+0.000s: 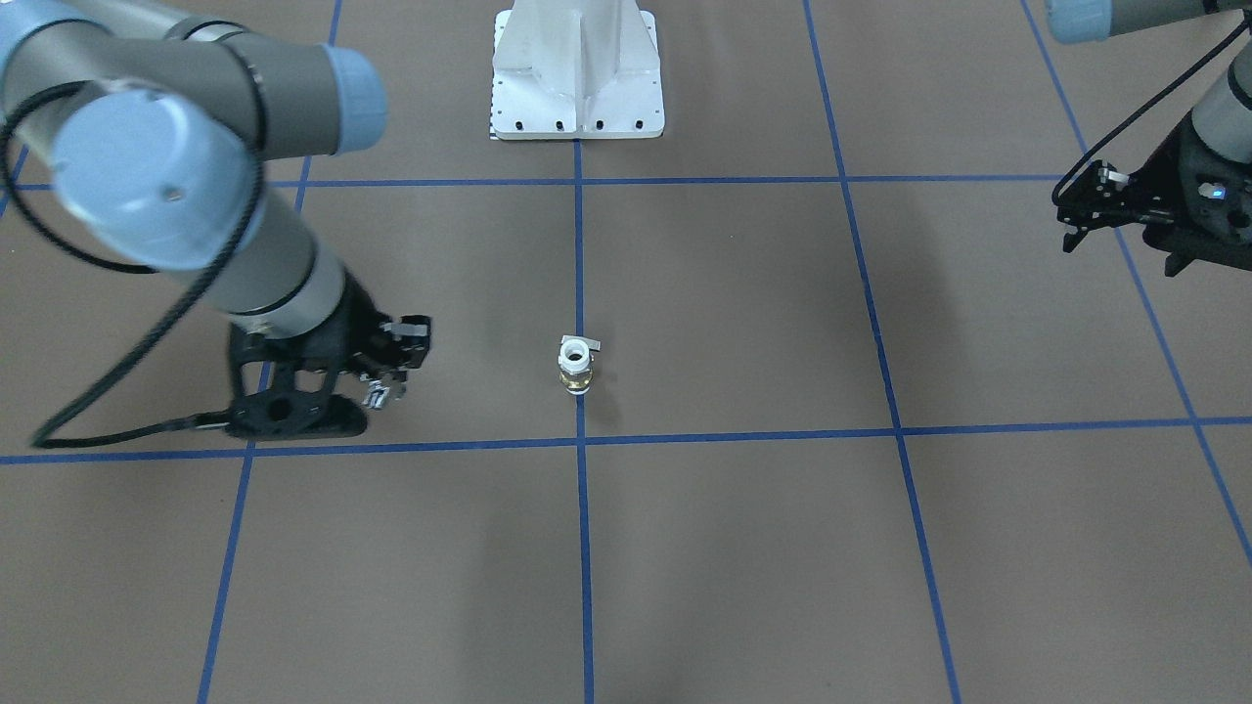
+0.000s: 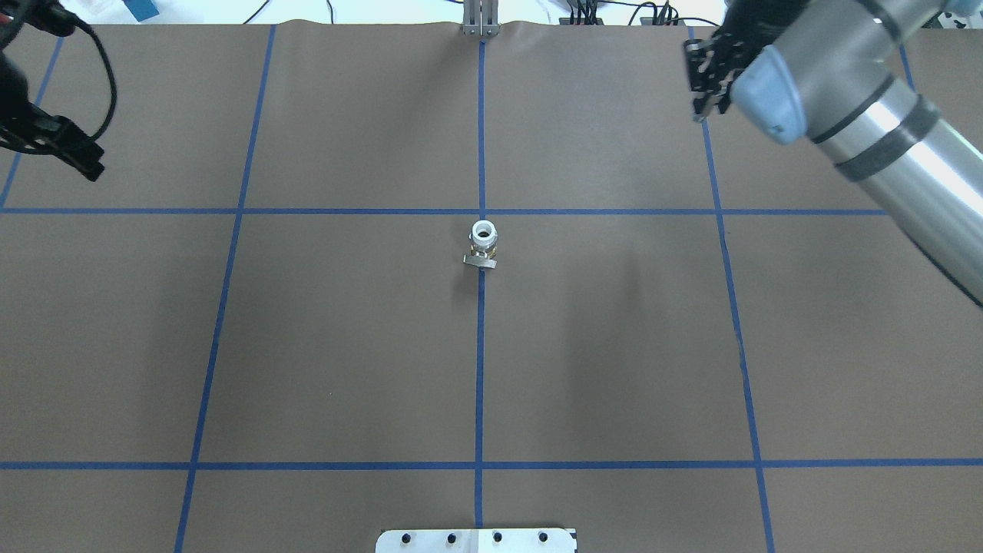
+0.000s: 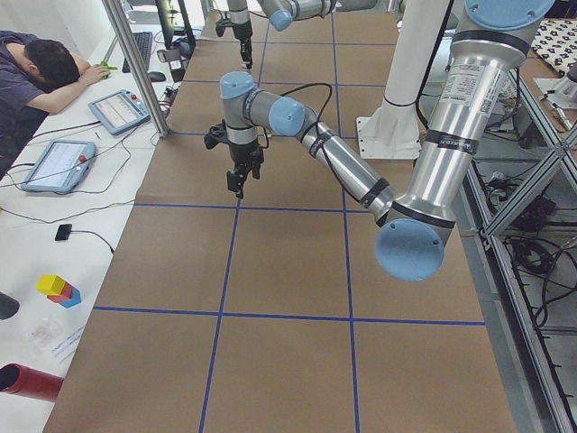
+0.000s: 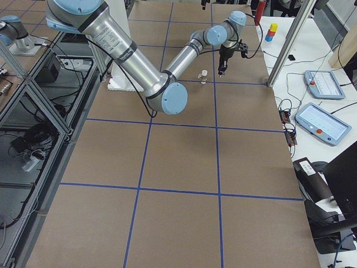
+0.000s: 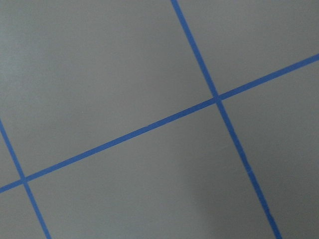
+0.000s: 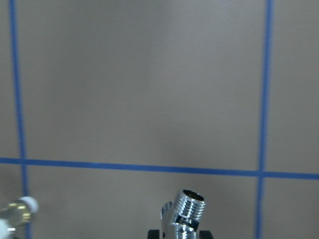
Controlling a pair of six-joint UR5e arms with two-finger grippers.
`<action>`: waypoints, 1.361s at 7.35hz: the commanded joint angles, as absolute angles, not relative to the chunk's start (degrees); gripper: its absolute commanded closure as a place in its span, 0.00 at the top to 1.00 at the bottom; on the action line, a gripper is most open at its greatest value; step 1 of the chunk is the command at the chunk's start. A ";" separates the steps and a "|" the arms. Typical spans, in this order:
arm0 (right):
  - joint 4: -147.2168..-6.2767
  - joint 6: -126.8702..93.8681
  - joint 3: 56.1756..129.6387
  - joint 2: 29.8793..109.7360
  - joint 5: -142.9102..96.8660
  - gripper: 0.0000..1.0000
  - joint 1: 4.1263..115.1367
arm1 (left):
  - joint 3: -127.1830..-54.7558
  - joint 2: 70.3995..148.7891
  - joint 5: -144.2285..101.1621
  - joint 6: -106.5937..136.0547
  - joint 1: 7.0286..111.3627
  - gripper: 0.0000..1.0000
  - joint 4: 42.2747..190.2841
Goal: Assemble PPR valve and pipe with both arms
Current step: 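Lift the chrome fitting with the right gripper and carry it above the valve, then lower the chrome fitting onto the valve top and press it in with the right gripper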
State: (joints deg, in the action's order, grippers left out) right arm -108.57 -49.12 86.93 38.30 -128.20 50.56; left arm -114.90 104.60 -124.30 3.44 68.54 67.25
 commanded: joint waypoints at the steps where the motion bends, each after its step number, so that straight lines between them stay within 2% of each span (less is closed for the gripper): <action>1: -108.55 -58.77 82.47 31.31 -123.24 0.00 42.13 | -114.35 101.26 -124.45 2.55 68.99 1.00 69.94; 3: -107.93 -59.41 76.67 27.26 -120.78 0.00 39.39 | -113.64 100.99 -124.45 2.64 68.99 1.00 70.75; 6: -104.51 -59.41 73.40 27.68 -118.84 0.00 37.37 | -113.73 100.64 -124.45 2.64 68.99 1.00 70.75; 10: -104.06 -59.33 73.04 27.95 -118.83 0.00 37.44 | -113.82 100.63 -124.45 2.72 68.91 1.00 70.75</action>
State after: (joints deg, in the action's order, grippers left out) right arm -104.04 -59.34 73.08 27.82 -118.78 37.37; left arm -113.78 100.63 -124.45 2.69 68.92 70.75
